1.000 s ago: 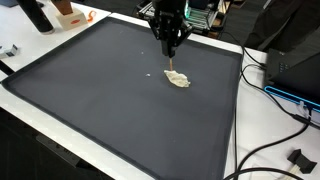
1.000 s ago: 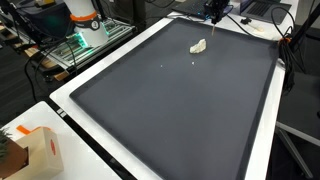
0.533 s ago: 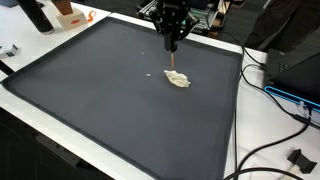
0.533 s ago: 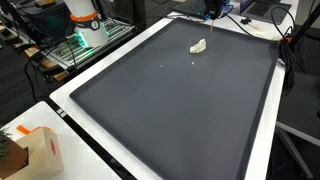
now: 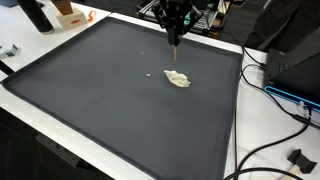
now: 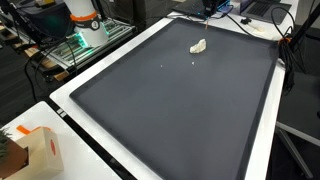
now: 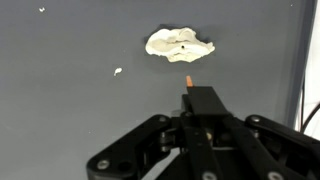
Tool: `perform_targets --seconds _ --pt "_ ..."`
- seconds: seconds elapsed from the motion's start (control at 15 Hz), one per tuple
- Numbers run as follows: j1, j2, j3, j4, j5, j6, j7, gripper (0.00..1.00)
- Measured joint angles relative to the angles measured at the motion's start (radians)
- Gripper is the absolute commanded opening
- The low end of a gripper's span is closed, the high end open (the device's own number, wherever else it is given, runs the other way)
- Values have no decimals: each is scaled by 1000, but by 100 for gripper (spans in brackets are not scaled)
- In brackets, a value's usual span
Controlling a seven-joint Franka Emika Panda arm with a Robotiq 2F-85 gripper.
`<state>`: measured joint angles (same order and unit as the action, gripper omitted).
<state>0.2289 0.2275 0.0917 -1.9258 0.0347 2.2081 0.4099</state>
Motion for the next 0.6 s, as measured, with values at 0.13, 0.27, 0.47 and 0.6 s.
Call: perform_targets --seconds 0.13,0.27,0.47,0.6 --pt "0 -5 2 0 0 -11 -1 13" --pt "0 -5 2 0 0 -12 -1 13" --pt "0 -5 2 0 0 -12 -1 13" --pt "0 -5 2 0 0 -12 -1 3"
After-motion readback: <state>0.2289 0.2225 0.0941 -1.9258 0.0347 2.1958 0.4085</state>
